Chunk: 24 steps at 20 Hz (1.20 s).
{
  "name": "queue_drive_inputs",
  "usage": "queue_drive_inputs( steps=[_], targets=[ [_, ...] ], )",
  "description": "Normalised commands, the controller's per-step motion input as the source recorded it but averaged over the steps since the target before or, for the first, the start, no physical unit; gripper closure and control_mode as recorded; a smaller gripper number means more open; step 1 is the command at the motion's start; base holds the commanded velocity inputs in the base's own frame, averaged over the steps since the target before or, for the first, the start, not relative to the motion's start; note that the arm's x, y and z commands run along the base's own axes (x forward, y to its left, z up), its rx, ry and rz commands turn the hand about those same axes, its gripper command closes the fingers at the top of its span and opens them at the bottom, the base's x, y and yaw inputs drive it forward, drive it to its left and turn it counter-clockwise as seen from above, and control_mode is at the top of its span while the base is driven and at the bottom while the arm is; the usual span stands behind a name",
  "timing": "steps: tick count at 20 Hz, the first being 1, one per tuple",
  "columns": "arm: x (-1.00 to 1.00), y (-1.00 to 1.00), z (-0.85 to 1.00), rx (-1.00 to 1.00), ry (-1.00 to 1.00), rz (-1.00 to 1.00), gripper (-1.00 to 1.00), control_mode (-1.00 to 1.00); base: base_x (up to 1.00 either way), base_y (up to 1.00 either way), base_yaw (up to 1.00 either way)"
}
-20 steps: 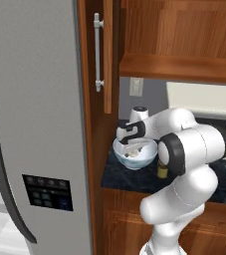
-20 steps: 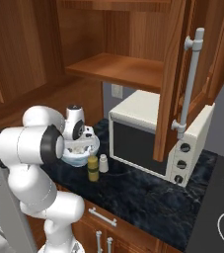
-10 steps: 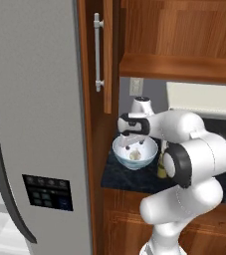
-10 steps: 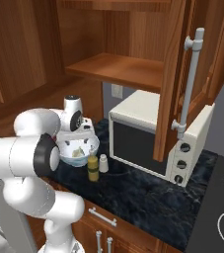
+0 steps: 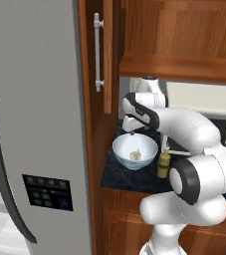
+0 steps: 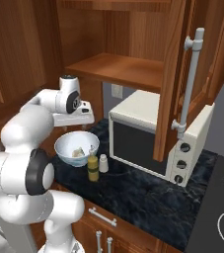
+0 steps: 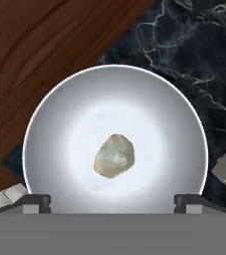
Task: Retrieve the bottle and the shaker from the cabinet and place them next to the mixing bowl on the counter. Then add garlic from the fridge to the mixing bowl.
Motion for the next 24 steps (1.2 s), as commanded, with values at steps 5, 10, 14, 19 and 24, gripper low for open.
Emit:
queue_drive_inputs(
  steps=[5,10,14,19,24],
  targets=[
    [-0.48,-0.20,0.85,0.00,0.00,-0.08,-1.00,-1.00,0.00,0.00,0.00],
    [-0.61,-0.10,0.69,0.00,0.00,-0.11,-1.00,-1.00,0.00,0.00,0.00],
    [-0.82,-0.11,0.17,0.00,-0.07,-0.17,-1.00,-1.00,0.00,0.00,0.00],
    [-0.86,-0.05,0.15,0.00,-0.18,-0.20,-1.00,-1.00,0.00,0.00,0.00],
    [-0.69,0.00,0.55,0.00,-0.26,-0.08,-1.00,-1.00,0.00,0.00,0.00]
  ],
)
